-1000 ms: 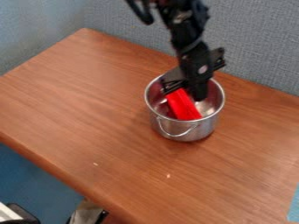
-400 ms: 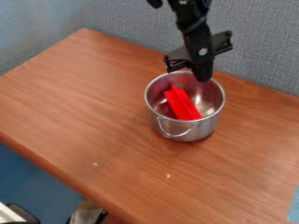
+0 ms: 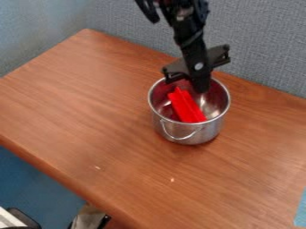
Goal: Put the red object in the metal pot
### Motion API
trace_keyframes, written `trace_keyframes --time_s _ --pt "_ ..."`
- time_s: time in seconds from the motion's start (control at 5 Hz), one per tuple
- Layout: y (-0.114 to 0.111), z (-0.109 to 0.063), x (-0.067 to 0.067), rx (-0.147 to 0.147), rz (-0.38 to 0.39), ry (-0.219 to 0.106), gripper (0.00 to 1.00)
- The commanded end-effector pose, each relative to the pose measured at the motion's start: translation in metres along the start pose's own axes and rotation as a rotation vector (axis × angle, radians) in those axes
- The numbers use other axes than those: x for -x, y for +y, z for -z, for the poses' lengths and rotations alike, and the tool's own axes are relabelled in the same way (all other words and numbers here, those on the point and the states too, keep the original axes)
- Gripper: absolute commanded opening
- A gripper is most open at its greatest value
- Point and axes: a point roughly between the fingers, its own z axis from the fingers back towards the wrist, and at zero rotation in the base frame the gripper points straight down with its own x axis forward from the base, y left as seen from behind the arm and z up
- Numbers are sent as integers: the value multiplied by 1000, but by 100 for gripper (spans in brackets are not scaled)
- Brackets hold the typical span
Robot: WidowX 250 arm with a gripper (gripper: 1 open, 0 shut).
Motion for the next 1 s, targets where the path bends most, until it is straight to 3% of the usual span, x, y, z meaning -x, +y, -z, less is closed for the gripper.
trace_keyframes --time_s 0.0,0.2,0.6,0.8 --pt "2 -25 29 -41 -19 75 0" --pt "-5 -27 46 -46 -42 98 0" --pt "-2 -29 45 -60 -106 166 0" --pt "-10 -45 48 -76 -101 193 0"
